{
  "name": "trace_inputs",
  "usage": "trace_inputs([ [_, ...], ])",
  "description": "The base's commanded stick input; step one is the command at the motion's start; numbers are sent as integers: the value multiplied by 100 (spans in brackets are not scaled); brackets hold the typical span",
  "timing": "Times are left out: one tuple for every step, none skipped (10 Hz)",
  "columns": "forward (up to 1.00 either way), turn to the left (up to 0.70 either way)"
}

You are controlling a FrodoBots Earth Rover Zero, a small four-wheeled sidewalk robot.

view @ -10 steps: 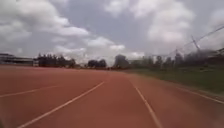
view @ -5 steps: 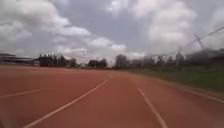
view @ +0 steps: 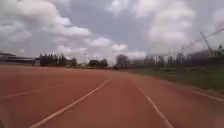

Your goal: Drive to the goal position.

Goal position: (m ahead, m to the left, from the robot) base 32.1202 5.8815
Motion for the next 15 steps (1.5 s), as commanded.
trace_inputs([
  [70, 0],
  [70, 0],
  [70, 0],
  [70, 0],
  [70, 0],
  [70, 0],
  [70, 0],
  [70, 0],
  [70, 0],
  [70, 0],
  [70, 0],
  [70, 0],
  [70, 0],
  [70, 0],
  [70, 0],
])
